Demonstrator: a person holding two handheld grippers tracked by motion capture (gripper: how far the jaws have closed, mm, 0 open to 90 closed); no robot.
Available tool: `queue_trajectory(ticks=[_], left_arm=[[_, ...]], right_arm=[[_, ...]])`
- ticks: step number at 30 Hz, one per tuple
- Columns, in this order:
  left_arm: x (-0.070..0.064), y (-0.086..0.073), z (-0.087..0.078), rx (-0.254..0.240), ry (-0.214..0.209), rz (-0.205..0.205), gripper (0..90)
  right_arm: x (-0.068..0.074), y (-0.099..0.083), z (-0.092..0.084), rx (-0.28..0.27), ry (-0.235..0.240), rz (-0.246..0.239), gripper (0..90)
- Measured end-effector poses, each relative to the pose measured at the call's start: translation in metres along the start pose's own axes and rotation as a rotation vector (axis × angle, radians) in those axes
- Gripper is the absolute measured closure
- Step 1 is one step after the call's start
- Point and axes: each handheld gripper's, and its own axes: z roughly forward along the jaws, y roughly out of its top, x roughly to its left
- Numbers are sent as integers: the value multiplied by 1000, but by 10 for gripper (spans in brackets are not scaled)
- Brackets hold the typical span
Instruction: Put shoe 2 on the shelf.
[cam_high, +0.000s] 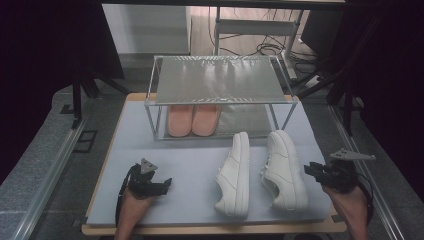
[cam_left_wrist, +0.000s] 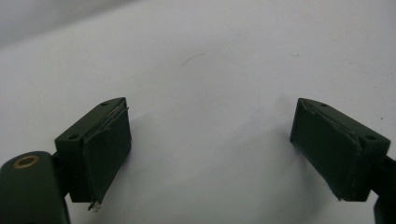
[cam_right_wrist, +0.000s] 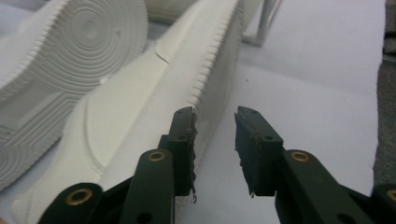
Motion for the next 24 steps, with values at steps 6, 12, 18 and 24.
queue_trajectory(ticks=[6,12,18,24], left_arm=[[0,0,0,-1,0,-1,123],[0,0,0,-2,0,-1,124],[0,0,0,-1,1,-1,124],[0,0,0,-2,1,-1,125]], right_arm=[[11,12,11,21,17,-56,792],[15,16,19,36,-1,-78,876],[18,17,21,42,25,-80,899],[13,15,20,43,28,-59,900]])
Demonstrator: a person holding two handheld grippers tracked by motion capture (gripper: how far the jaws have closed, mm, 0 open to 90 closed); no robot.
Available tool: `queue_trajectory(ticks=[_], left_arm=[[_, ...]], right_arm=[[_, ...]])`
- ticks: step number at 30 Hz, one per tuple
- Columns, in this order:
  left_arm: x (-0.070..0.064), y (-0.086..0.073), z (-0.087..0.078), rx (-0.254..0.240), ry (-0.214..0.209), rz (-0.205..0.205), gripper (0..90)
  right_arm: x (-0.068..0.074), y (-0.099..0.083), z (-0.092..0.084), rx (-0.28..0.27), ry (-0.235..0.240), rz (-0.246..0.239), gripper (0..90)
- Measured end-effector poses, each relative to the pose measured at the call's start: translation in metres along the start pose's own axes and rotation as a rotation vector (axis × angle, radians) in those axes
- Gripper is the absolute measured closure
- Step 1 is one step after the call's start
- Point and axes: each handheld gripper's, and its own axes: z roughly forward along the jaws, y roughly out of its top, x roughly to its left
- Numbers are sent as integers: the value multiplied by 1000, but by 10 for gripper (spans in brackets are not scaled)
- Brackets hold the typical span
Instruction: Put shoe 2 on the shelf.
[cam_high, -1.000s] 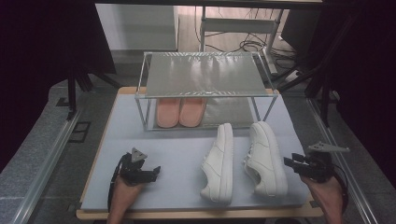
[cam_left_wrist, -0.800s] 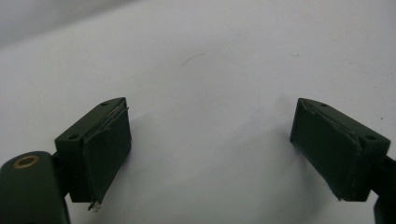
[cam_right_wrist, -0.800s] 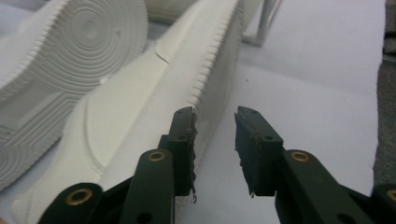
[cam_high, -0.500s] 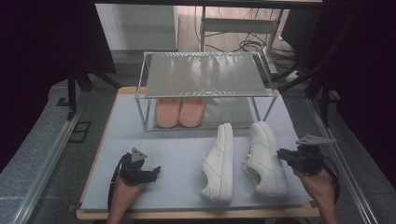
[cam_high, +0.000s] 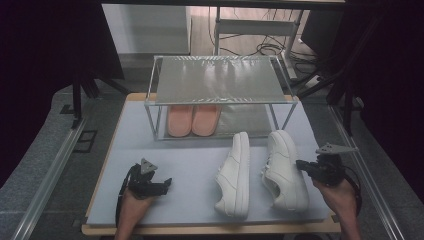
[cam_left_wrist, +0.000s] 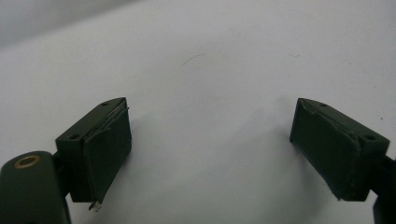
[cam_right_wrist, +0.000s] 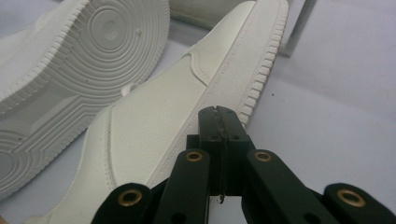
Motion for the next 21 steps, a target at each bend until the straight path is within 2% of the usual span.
queue_trajectory(ticks=[3,10,13,14,21], left_arm=[[0,0,0,0,0,0,125],[0,0,0,-1,1,1,126],[0,0,0,-1,1,1,126],[0,0,0,-1,1,1,126],[0,0,0,0,1,1,127]], right_arm=[[-3,-2,-3,1,-21,8,900],[-10,-8,-6,-20,-30,22,900],[-13,-11,-8,-15,-76,19,900],[-17,-14,-9,-9,-111,21,900],[-29,-23,-9,14,-172,46,900]])
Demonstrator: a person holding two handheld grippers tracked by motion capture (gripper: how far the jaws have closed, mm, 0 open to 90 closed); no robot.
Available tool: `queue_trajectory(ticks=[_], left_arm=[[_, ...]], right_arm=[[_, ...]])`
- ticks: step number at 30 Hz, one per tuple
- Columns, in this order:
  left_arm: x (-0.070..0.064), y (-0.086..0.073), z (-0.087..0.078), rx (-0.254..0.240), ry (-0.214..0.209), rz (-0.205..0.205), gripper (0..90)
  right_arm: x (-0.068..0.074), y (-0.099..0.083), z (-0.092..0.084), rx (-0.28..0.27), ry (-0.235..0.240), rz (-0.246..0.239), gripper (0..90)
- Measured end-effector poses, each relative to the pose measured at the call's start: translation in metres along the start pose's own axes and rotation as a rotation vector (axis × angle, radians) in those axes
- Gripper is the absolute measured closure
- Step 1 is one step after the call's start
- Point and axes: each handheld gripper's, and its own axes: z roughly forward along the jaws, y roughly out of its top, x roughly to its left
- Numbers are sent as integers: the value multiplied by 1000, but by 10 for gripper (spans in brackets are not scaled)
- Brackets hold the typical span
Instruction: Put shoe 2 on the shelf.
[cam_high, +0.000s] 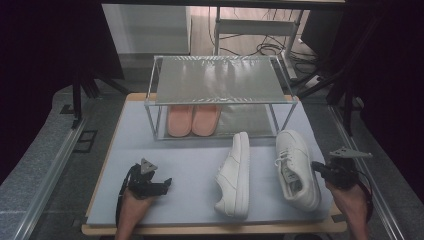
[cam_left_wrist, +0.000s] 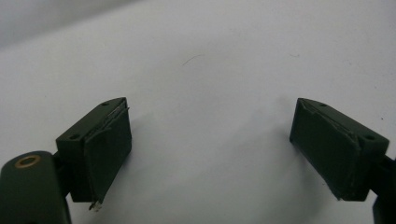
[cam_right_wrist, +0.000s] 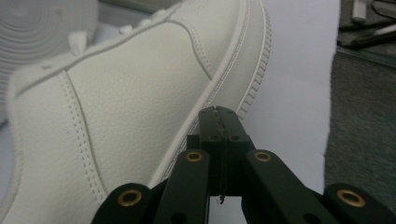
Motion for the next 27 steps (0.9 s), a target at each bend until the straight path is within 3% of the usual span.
queue_trajectory(ticks=[8,12,21,24,27], left_arm=[[0,0,0,0,0,0,127],[0,0,0,0,0,-1,127],[0,0,0,0,0,-1,127],[0,0,0,1,0,0,127],[0,0,0,0,1,0,128]], right_arm=[[-16,-13,9,40,-39,33,900],[-22,-18,10,30,-20,68,900],[-34,-33,23,82,-76,91,900],[-41,-38,23,61,-31,139,900],[-41,-37,20,53,-33,136,900]])
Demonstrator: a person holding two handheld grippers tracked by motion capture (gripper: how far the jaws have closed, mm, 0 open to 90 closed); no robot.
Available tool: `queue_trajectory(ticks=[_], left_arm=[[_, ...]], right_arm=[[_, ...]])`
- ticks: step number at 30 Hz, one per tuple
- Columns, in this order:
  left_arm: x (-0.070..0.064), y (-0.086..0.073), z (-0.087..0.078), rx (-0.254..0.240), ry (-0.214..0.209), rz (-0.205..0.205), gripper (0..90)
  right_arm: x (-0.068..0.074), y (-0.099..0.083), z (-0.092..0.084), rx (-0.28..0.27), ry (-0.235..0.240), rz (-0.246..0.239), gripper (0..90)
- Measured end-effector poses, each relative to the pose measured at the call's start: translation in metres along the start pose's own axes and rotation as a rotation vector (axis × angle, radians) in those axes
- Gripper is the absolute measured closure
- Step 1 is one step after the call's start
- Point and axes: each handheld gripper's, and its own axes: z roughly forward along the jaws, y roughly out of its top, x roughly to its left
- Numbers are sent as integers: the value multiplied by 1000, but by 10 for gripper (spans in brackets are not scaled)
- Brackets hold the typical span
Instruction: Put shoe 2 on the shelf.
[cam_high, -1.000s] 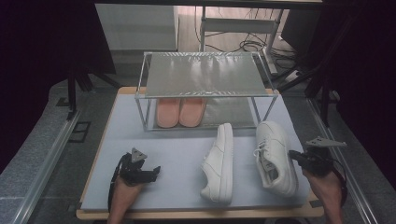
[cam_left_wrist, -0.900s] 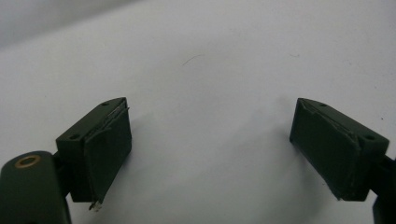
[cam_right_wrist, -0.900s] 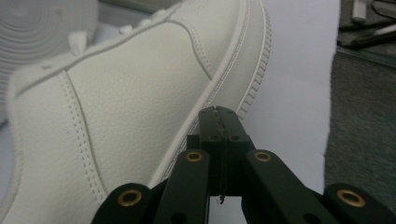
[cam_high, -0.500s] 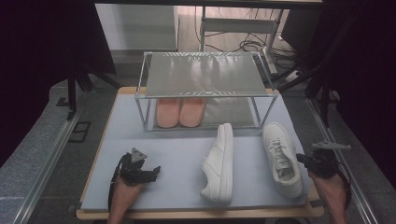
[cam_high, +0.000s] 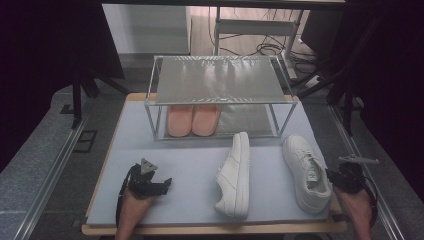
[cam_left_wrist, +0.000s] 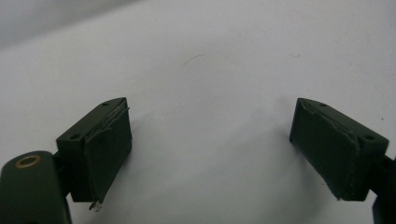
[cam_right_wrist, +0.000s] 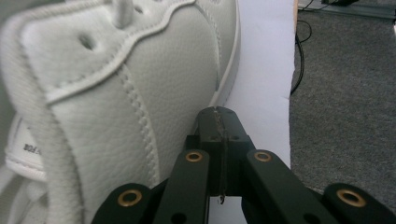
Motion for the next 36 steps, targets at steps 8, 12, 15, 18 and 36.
queue_trajectory(ticks=[8,12,15,18,36], left_arm=[[0,0,0,0,0,0,128],[0,0,0,0,0,2,129],[0,0,0,0,0,2,128],[0,0,0,1,0,3,128],[0,0,0,0,0,1,127]], right_arm=[[7,16,-24,-61,12,-23,899],[12,24,-38,-92,30,-37,899],[13,28,-45,-108,43,-45,899],[19,33,-50,-116,58,-54,899],[98,59,-43,-158,239,-172,899]])
